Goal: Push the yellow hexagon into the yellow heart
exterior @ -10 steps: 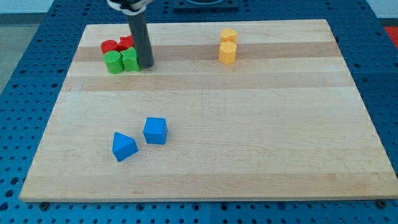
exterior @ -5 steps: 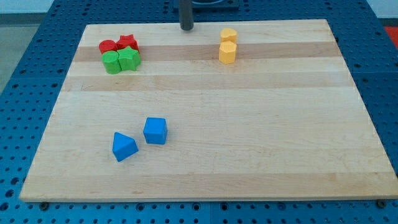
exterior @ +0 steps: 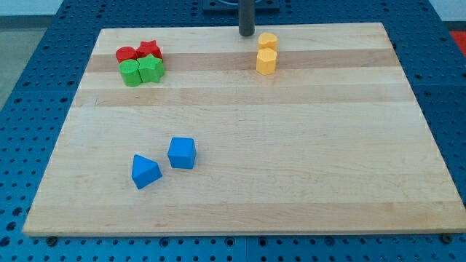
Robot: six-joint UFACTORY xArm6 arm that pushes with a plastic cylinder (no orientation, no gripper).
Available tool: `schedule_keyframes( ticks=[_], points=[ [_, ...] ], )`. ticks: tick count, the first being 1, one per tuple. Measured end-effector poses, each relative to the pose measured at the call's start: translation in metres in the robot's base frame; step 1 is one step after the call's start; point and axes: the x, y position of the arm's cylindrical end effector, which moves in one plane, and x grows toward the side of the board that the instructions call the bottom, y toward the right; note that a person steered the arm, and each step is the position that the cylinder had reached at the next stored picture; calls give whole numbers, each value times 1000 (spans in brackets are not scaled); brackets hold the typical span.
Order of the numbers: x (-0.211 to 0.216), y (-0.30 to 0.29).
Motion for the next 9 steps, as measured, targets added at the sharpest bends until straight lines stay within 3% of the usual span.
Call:
schedule_keyframes(
  ticks=[2,4,6,8,9],
  points=[
    [42,4],
    [45,-1],
    [122,20],
    [195,-16],
    [197,19]
  ],
)
